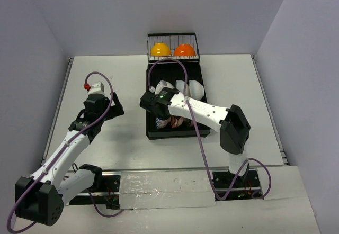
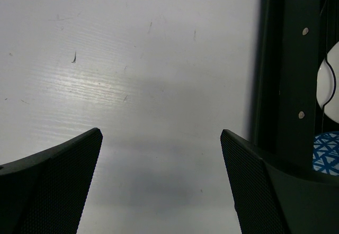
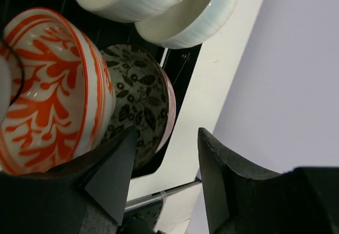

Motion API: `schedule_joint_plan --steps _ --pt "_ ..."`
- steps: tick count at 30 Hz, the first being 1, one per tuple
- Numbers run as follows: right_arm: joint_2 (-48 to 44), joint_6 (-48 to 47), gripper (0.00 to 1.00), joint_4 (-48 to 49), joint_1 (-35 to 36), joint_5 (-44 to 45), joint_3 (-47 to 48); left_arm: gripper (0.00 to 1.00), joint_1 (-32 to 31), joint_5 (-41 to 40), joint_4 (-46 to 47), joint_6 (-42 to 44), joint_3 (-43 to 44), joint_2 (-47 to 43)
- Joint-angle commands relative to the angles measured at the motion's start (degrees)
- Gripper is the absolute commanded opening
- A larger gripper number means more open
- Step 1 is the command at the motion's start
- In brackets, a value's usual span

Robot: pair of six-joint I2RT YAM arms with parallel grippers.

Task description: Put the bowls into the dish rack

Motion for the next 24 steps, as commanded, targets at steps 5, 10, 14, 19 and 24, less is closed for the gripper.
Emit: schedule_joint_plan --steps 5,10,14,19,24 --pt "-14.25 -3.45 0.59 2.16 0.42 -11.72 7.48 0.99 0.26 3.11 -1.85 -0.64 6.81 -2.09" --pt "-23.74 -3.46 0.67 9.99 -0.62 -14.72 5.56 0.99 0.26 4.43 -6.59 -0.73 12.35 -2.26" --pt "-31.03 -3.10 0.78 18.14 -3.52 -17.09 1.43 0.99 0.26 3.55 -10.29 -0.55 17.71 -3.05" --pt "-45.44 -0.74 0.86 31.34 -10.90 -20.69 -8.58 0.99 0.26 1.36 -13.45 0.85 22.11 -6.04" --pt "-60.56 -0.81 0.88 40.84 -21.35 -22.11 -20.78 0.99 0.26 -2.07 -17.23 2.96 26.24 -8.85"
